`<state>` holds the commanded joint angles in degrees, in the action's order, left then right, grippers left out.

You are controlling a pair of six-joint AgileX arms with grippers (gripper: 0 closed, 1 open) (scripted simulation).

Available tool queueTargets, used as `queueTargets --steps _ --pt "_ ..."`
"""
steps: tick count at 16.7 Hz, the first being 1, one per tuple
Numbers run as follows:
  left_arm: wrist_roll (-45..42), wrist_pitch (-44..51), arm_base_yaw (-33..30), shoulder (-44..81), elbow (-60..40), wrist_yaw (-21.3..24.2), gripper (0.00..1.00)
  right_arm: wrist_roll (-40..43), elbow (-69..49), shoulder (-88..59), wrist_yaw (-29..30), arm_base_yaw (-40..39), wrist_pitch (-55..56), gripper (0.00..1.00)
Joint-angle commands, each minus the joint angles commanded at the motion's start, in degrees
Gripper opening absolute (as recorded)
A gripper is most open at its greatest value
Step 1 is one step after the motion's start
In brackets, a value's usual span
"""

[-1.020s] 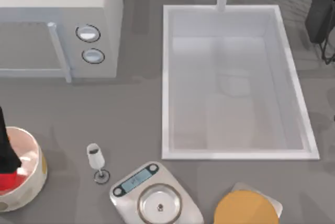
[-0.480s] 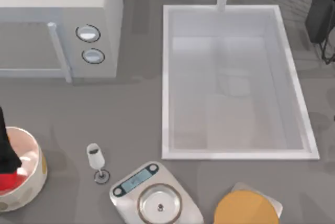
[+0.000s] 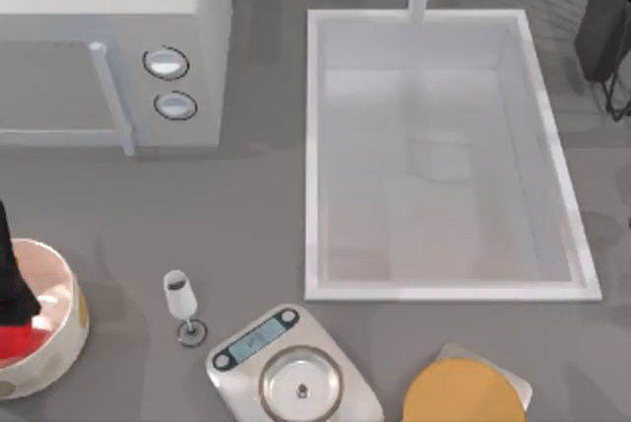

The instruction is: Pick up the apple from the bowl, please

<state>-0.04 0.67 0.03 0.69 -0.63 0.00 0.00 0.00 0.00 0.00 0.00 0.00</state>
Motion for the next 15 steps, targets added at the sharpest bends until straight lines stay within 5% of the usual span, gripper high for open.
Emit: queueTargets --steps 6,15 --pt "-0.8 13.1 0.5 16.3 -12.4 0.0 1.00 0.0 0.0 0.0 0.0 0.0 0.0 1.00" --pt "-2.6 44.6 1.8 62.8 -42.4 0.0 1.00 0.0 0.0 0.0 0.0 0.0 0.0 1.00"
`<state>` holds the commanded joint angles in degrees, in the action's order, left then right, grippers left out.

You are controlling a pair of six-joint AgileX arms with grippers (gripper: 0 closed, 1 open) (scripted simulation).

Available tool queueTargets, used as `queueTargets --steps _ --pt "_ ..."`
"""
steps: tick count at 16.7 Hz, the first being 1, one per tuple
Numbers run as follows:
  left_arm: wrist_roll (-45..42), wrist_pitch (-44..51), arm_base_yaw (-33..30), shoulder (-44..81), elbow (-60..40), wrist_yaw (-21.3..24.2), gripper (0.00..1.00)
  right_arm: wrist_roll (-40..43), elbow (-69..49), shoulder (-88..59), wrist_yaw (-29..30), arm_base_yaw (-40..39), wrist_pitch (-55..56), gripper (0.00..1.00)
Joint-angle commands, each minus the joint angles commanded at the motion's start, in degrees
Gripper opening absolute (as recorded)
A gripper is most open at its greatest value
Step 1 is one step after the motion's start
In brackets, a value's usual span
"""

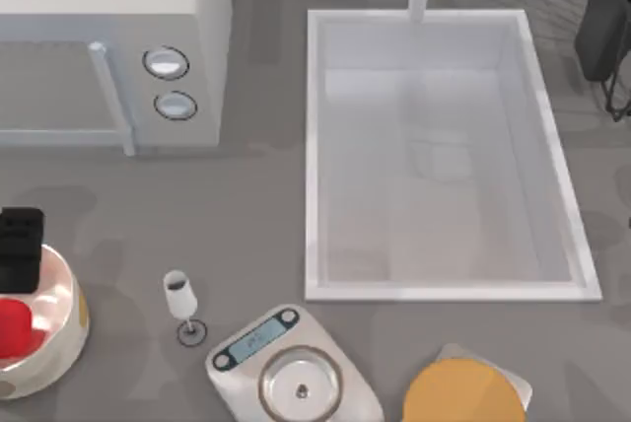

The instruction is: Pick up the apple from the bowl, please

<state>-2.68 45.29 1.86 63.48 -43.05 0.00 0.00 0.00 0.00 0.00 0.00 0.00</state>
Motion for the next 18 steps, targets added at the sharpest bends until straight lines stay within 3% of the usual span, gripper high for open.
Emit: queueTargets --steps 4,8,14,18 --pt "-0.6 10.7 0.4 16.2 -10.2 0.0 1.00 0.0 0.0 0.0 0.0 0.0 0.0 1.00" --pt "-0.9 15.7 0.6 23.2 -14.9 0.0 1.00 0.0 0.0 0.0 0.0 0.0 0.0 1.00" --pt "-0.9 15.6 0.4 23.4 -14.8 0.0 1.00 0.0 0.0 0.0 0.0 0.0 0.0 1.00" --pt "-1.0 9.2 0.5 26.7 -11.2 0.0 1.00 0.0 0.0 0.0 0.0 0.0 0.0 1.00"
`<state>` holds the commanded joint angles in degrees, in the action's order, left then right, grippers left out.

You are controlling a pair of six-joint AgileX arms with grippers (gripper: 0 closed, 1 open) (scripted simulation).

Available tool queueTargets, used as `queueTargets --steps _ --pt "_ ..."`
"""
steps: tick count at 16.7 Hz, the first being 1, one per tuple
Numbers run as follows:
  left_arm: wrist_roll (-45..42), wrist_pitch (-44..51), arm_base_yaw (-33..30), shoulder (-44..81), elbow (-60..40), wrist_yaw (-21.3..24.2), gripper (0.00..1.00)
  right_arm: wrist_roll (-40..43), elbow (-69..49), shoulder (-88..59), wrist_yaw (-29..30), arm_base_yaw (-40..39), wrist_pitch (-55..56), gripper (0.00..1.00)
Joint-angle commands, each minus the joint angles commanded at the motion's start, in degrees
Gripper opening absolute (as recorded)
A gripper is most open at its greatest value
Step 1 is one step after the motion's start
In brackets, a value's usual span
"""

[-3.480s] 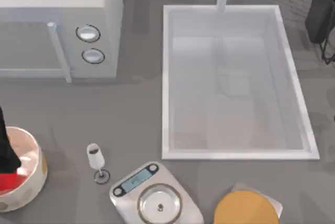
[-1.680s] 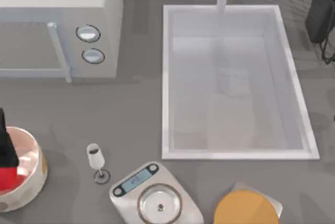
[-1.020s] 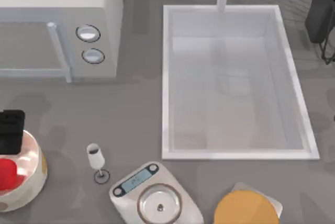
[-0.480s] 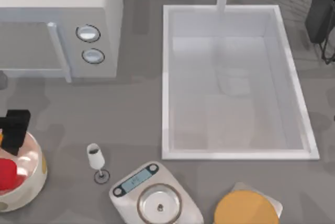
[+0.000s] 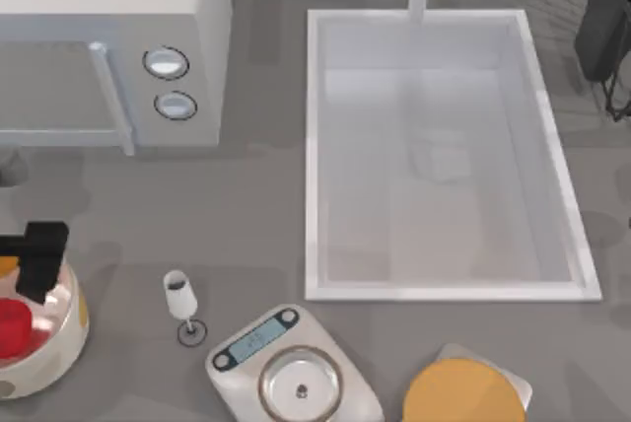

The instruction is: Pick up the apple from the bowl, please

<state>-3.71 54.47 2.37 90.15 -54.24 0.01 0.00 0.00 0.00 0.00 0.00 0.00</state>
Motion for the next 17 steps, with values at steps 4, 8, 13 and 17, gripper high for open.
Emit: queueTargets --steps 4,8,13,17 --pt "-0.2 -13.1 0.2 5.5 6.2 0.0 1.00 0.0 0.0 0.0 0.0 0.0 0.0 1.00" --pt "-0.3 -20.6 0.3 9.3 10.7 0.0 1.00 0.0 0.0 0.0 0.0 0.0 0.0 1.00" --pt "-0.3 -20.9 0.4 9.5 11.0 0.0 0.92 0.0 0.0 0.0 0.0 0.0 0.0 1.00" --pt "-0.3 -20.9 0.4 9.5 11.0 0.0 0.62 0.0 0.0 0.0 0.0 0.0 0.0 1.00"
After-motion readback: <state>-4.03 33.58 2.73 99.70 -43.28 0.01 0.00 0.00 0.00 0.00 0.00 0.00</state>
